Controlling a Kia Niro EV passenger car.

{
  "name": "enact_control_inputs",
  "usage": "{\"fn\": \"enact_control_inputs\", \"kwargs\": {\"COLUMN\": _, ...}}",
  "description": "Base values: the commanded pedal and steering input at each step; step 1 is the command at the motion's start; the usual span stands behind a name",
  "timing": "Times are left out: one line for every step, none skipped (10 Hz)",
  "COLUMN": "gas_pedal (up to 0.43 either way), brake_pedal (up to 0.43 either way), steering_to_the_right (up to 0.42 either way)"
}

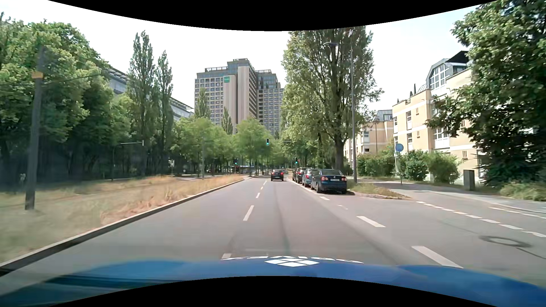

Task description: Follow the waypoints while adhering to traffic rules and regulations

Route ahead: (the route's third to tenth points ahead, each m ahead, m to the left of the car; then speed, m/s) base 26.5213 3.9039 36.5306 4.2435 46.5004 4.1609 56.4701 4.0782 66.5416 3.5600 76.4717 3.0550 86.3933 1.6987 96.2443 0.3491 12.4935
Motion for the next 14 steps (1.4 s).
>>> {"fn": "enact_control_inputs", "kwargs": {"gas_pedal": 0.13, "brake_pedal": 0.0, "steering_to_the_right": -0.008}}
{"fn": "enact_control_inputs", "kwargs": {"gas_pedal": 0.13, "brake_pedal": 0.0, "steering_to_the_right": -0.008}}
{"fn": "enact_control_inputs", "kwargs": {"gas_pedal": 0.13, "brake_pedal": 0.0, "steering_to_the_right": -0.009}}
{"fn": "enact_control_inputs", "kwargs": {"gas_pedal": 0.13, "brake_pedal": 0.0, "steering_to_the_right": -0.009}}
{"fn": "enact_control_inputs", "kwargs": {"gas_pedal": 0.13, "brake_pedal": 0.0, "steering_to_the_right": -0.009}}
{"fn": "enact_control_inputs", "kwargs": {"gas_pedal": 0.138, "brake_pedal": 0.0, "steering_to_the_right": -0.01}}
{"fn": "enact_control_inputs", "kwargs": {"gas_pedal": 0.138, "brake_pedal": 0.0, "steering_to_the_right": -0.01}}
{"fn": "enact_control_inputs", "kwargs": {"gas_pedal": 0.138, "brake_pedal": 0.0, "steering_to_the_right": -0.009}}
{"fn": "enact_control_inputs", "kwargs": {"gas_pedal": 0.138, "brake_pedal": 0.0, "steering_to_the_right": -0.009}}
{"fn": "enact_control_inputs", "kwargs": {"gas_pedal": 0.138, "brake_pedal": 0.0, "steering_to_the_right": -0.009}}
{"fn": "enact_control_inputs", "kwargs": {"gas_pedal": 0.138, "brake_pedal": 0.0, "steering_to_the_right": -0.009}}
{"fn": "enact_control_inputs", "kwargs": {"gas_pedal": 0.138, "brake_pedal": 0.0, "steering_to_the_right": -0.008}}
{"fn": "enact_control_inputs", "kwargs": {"gas_pedal": 0.138, "brake_pedal": 0.0, "steering_to_the_right": -0.006}}
{"fn": "enact_control_inputs", "kwargs": {"gas_pedal": 0.138, "brake_pedal": 0.0, "steering_to_the_right": -0.006}}
